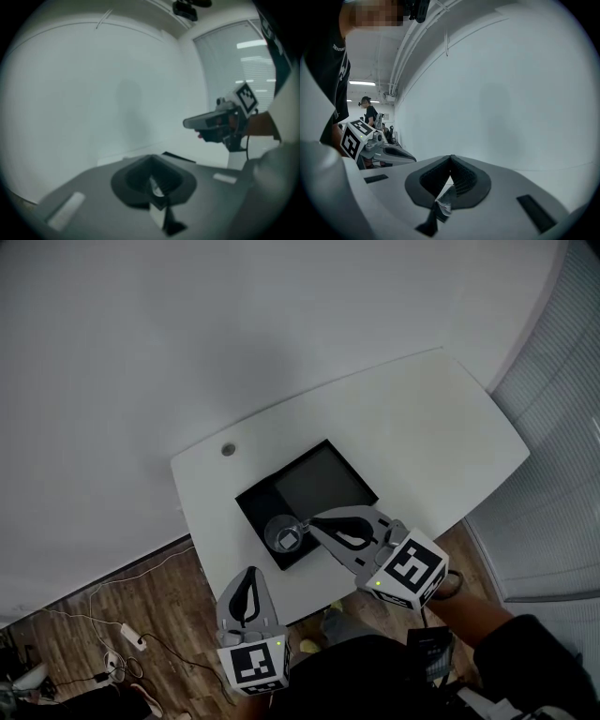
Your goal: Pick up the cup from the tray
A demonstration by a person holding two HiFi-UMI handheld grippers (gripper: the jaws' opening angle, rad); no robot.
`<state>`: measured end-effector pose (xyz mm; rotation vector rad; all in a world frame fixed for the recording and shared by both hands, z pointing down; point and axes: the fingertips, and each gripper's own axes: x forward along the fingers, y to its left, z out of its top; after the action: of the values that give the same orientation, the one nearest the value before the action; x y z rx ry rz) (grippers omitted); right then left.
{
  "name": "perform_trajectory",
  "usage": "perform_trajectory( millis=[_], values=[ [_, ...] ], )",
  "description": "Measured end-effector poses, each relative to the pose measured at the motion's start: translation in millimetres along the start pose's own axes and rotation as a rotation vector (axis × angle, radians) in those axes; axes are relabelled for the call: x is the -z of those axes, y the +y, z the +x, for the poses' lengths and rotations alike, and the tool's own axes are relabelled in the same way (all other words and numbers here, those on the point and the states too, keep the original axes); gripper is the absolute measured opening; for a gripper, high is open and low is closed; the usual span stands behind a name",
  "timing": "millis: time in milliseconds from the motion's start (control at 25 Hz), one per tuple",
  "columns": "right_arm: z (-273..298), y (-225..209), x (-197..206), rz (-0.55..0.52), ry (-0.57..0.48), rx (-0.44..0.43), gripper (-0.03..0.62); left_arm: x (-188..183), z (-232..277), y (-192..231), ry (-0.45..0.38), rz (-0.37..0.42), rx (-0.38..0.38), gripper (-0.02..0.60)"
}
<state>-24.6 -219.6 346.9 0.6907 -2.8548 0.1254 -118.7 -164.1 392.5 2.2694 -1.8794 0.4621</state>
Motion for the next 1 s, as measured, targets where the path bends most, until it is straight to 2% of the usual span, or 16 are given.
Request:
perform_trajectory(
  millis=[160,280,520,1000],
  values=[
    [7.8,-15.8,2.5,0.010,0.005,-0.016,0.005,5.8,18.2,-3.5,0.023,-0.004,0.033,0.003],
    [14.5,-31.4,7.6,-0.010,0.011,-0.010,0.005,12.9,35.3,-0.2,0.036,0.010,0.027,0.003],
    [17.9,-43.7,11.8,0.021,0.019,0.000,0.005,22.8,48.1,4.6,0.057,0.012,0.030,0.005],
    [29.5,-32.4,8.5,0.044,0.028,0.100,0.005,41.1,54.3,12.6,0.054,0.006,0.160,0.029]
  ],
)
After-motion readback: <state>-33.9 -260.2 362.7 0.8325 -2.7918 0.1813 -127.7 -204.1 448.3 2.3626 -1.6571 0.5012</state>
